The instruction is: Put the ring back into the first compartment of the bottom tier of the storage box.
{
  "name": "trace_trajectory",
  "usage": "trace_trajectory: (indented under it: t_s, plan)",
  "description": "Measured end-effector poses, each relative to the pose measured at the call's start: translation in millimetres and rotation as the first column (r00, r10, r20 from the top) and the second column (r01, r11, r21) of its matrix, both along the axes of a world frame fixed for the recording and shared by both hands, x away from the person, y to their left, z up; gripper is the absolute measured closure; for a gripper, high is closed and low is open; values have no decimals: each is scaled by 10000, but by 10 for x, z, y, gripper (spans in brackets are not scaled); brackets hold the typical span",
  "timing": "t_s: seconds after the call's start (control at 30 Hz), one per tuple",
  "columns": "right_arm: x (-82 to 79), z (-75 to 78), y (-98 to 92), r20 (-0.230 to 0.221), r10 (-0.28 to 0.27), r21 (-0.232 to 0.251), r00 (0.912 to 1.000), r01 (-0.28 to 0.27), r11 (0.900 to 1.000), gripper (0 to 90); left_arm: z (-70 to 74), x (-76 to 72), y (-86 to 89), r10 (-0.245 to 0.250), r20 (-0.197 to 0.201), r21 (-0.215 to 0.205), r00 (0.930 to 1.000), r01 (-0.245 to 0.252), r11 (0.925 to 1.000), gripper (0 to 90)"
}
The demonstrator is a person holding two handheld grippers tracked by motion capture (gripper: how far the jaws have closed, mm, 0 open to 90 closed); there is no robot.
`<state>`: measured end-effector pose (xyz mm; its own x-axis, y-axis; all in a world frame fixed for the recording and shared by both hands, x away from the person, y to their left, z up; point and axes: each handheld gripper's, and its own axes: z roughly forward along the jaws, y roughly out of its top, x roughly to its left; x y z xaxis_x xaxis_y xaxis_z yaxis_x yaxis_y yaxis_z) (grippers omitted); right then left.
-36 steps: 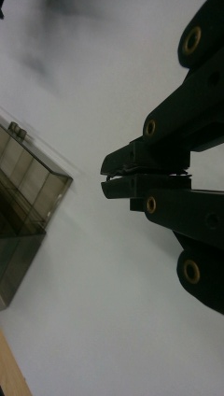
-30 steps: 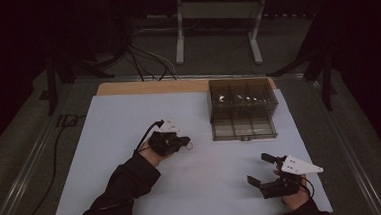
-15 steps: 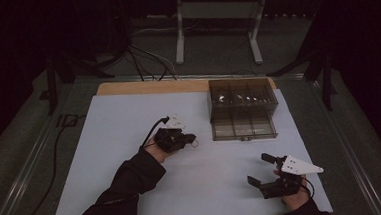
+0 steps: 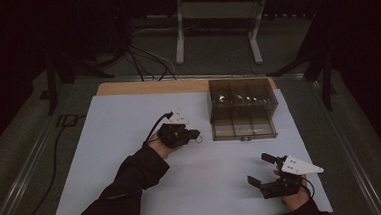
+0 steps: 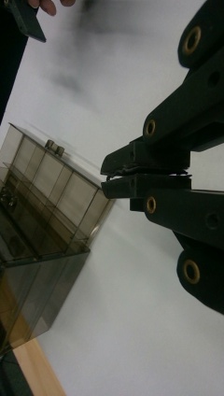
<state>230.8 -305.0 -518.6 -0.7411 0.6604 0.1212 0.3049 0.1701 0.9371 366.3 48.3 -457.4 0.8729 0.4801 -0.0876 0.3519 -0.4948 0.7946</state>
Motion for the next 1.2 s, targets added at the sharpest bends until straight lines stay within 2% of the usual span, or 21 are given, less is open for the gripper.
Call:
trace_trajectory:
  t_s: [0.37, 0.57, 0.9, 1.0, 1.2]
  plan:
    - [-7, 3, -1, 22, -2, 0, 10000, 2, 10000, 11, 135, 101, -105, -108, 85, -315, 9999, 111, 9994, 896]
    - [-6, 3, -2, 22, -3, 12, 10000, 3, 10000, 11, 126, 140, -197, -280, 116, -342, 9995, 284, 9990, 896]
    - [-11, 5, 0, 37, 1, 1, 10000, -1, 10000, 11, 134, 232, -328, -213, 86, -636, 9997, 218, 9977, 896]
    - [-11, 5, -1, 31, 2, -1, 10000, -2, 10000, 11, 152, 249, -385, -256, 196, -617, 9995, 267, 9977, 896]
    - [-12, 5, -5, 42, 7, 14, 10000, -7, 10000, 11, 145, 295, -500, -290, 171, -599, 9994, 300, 9978, 896]
